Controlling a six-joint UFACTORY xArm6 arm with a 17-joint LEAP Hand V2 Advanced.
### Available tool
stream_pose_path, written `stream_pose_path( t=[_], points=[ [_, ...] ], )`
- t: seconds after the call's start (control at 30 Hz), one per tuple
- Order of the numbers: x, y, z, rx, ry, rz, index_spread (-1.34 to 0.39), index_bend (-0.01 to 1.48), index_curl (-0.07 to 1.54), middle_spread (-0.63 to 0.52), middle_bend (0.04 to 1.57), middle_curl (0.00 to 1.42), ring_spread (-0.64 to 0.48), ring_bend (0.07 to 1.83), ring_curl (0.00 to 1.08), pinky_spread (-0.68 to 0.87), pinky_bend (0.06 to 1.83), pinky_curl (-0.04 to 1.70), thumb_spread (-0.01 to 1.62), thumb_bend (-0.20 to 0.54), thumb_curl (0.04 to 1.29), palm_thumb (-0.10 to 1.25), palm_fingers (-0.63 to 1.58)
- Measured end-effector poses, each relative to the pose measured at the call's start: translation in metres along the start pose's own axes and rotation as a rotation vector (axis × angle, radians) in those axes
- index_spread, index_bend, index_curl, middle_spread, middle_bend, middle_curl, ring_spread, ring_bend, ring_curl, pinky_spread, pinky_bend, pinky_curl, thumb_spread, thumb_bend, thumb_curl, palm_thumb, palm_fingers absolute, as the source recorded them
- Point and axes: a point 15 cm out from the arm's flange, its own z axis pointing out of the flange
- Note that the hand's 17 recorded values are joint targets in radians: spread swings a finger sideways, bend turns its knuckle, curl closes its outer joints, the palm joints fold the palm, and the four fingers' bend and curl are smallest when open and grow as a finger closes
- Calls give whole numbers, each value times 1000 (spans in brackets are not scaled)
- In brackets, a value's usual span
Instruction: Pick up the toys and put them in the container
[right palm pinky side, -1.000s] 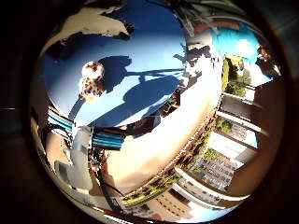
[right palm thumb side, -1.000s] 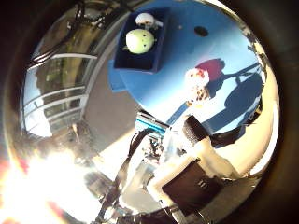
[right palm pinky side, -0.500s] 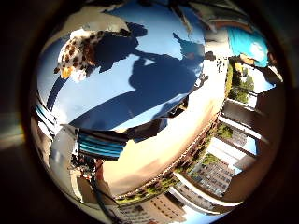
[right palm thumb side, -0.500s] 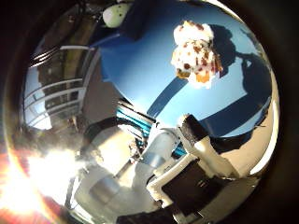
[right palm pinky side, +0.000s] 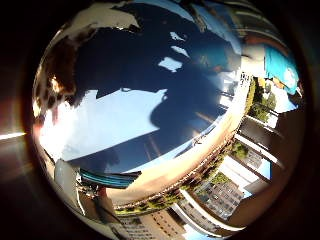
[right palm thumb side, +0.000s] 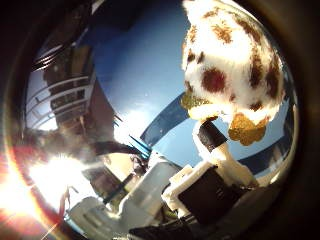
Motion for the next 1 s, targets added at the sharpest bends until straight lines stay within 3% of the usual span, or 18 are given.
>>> stream_pose_path(
  t=[0.1, 0.17, 0.3, 0.37, 0.47, 0.6, 1.0],
  points=[
    [1, -2, -3, 18, 8, 0, -199, 172, 245, -53, 287, 335, 207, 558, 334, 428, 776, 192, 1041, -15, 407, 770, 545],
    [5, -8, -6, 45, 21, -2, -270, 89, 193, -122, 517, 435, 146, 824, 434, 388, 855, 227, 1026, -19, 424, 800, 793],
    [7, -11, -13, 73, 35, -5, -396, 163, 120, -204, 795, 598, 62, 1172, 600, 356, 950, 278, 1002, -18, 455, 853, 846],
    [8, -12, -14, 78, 35, -3, -451, 230, 113, -230, 855, 652, 29, 1250, 645, 346, 1017, 301, 988, -12, 475, 884, 893],
    [15, -13, -19, 108, 41, 19, -580, 373, 99, -284, 952, 769, -29, 1313, 712, 303, 1279, 402, 963, -7, 518, 951, 979],
    [19, -14, -25, 168, -20, 98, -706, 511, 88, -313, 1033, 884, -76, 1337, 760, 240, 1496, 514, 962, -3, 572, 1013, 1007],
    [14, -2, -95, 148, -120, 120, -931, 831, 81, -327, 1125, 1087, -127, 1415, 839, 158, 1627, 651, 1050, -10, 685, 1048, 908]
  ],
)
